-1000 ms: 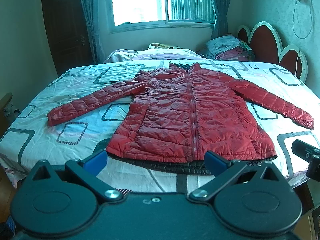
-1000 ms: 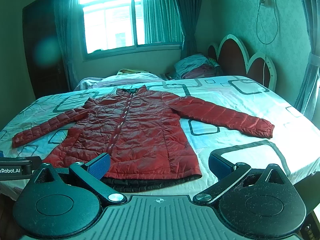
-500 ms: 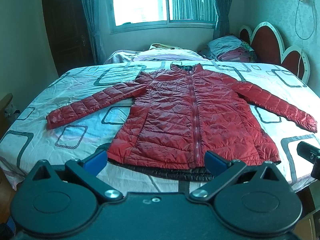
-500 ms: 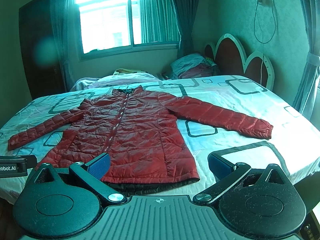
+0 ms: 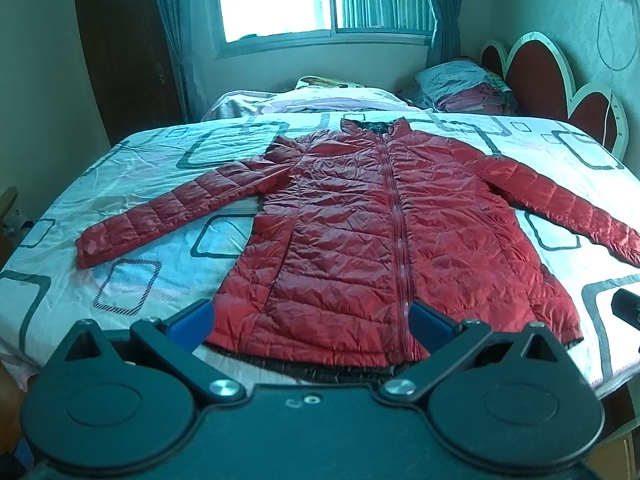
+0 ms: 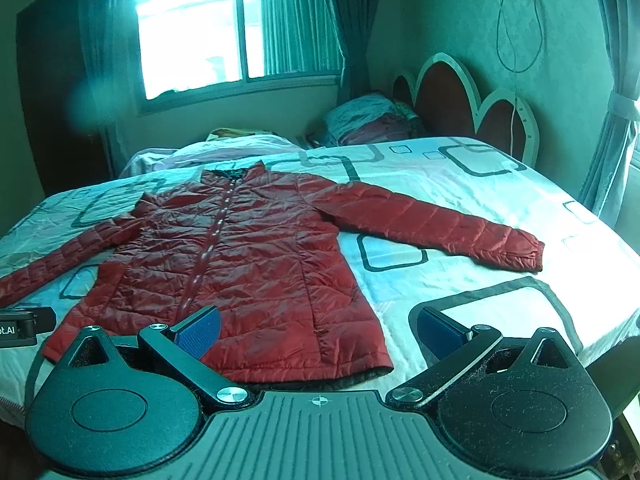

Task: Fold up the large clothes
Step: 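Move the right tool toward the sleeve cuff nearest it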

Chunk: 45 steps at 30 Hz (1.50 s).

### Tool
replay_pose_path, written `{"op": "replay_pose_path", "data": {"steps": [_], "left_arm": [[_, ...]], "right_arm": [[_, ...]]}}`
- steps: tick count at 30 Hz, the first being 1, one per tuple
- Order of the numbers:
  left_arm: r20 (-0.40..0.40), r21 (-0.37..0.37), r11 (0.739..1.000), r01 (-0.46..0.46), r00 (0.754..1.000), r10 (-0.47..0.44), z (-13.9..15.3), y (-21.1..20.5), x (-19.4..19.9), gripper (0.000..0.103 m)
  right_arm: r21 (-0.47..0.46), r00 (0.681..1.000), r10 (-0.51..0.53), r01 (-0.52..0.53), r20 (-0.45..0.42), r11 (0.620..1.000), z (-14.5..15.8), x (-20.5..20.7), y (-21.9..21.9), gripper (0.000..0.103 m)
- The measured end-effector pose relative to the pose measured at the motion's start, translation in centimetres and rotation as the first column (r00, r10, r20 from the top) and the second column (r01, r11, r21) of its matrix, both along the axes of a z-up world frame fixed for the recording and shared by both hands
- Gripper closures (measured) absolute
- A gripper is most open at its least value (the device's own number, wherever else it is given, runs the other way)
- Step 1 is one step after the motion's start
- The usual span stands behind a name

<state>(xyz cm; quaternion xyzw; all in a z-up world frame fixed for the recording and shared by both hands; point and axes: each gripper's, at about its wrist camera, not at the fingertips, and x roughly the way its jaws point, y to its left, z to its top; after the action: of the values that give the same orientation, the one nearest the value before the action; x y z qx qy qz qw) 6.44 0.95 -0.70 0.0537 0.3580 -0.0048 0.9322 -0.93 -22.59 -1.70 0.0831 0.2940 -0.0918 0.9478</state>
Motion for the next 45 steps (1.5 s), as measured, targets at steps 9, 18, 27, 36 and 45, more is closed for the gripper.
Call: {"op": "replay_pose_path", "data": {"steps": [9, 18, 27, 36, 45], "left_arm": [[-0.001, 0.007, 1.0, 0.016, 1.0, -0.016, -1.2, 0.0, 6.0, 0.0], [-0.018, 0.012, 0.999, 0.033, 0.999, -0.033, -2.4, 0.8, 12.7, 0.0], [-0.028, 0.003, 0.999, 0.04, 0.999, -0.04, -3.3, 1.8, 17.9, 0.0], [-0.054, 0.025, 1.0, 0.011, 0.999, -0.01, -4.9, 0.3, 21.9, 0.001], [-0.09, -0.001, 0.999, -0.054, 0.994, 0.054, -7.7, -3.1, 25.5, 0.001]], "right_arm": [[0.004, 0.997, -0.07, 0.07, -0.023, 0.998, -1.2, 5.2, -1.5, 0.0], [0.007, 0.989, -0.146, 0.147, -0.037, 0.989, -1.6, 10.9, -2.1, 0.0], [-0.002, 0.974, -0.22, 0.22, -0.05, 0.975, -1.9, 15.2, -2.6, 0.0], [-0.023, 0.961, -0.265, 0.264, -0.076, 0.964, -3.3, 18.0, -6.1, 0.0], [-0.022, 0.948, -0.291, 0.291, -0.13, 0.957, -6.6, 21.5, -13.9, 0.0]]}}
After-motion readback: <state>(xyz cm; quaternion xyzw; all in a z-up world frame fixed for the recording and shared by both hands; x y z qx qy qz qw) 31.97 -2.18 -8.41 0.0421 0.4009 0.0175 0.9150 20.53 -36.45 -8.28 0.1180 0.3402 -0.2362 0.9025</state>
